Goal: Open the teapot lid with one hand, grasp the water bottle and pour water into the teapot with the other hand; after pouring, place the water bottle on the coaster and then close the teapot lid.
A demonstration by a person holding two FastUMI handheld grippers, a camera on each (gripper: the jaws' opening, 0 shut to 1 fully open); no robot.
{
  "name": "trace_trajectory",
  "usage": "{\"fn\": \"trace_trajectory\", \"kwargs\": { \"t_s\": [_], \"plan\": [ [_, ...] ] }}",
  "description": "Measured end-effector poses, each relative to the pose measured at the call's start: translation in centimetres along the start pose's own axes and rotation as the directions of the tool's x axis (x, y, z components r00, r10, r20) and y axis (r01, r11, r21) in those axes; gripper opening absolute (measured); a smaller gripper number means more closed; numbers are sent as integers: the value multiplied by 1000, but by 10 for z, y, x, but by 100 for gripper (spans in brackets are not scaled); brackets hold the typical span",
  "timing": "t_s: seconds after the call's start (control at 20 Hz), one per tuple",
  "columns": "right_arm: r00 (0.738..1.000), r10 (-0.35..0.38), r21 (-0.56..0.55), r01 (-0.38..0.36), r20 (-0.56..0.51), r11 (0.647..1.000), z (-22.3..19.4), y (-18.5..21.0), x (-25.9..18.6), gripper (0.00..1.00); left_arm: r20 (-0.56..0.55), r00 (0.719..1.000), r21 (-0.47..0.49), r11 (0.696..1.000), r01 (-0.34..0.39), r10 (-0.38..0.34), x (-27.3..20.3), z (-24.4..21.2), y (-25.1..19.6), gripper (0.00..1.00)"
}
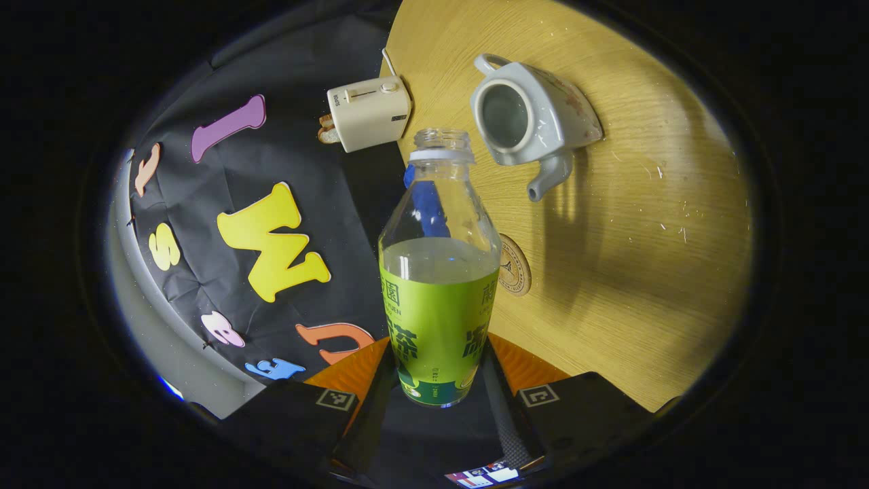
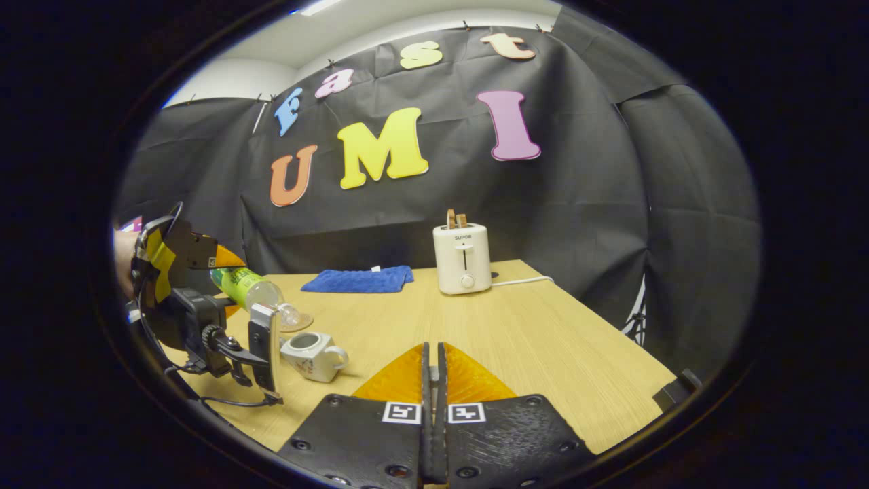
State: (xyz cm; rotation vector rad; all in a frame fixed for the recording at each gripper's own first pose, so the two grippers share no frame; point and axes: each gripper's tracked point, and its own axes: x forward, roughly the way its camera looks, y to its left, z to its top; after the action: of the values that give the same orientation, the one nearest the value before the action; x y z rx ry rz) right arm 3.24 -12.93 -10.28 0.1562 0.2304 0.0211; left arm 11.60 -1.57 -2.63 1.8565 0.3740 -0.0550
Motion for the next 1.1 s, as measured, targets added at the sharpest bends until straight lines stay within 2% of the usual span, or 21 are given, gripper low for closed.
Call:
{"fn": "trace_trajectory", "kwargs": {
  "t_s": [0.35,1.1],
  "plan": [
    [1000,3,-5,-3,3,1000,0,1,-2,0,2,1000,71,997,-31,31,-1,-1,9,72],
    [1000,-2,-9,2,3,1000,0,-3,-4,1,-15,997,155,985,-75,78,2,-9,19,72]
  ]
}}
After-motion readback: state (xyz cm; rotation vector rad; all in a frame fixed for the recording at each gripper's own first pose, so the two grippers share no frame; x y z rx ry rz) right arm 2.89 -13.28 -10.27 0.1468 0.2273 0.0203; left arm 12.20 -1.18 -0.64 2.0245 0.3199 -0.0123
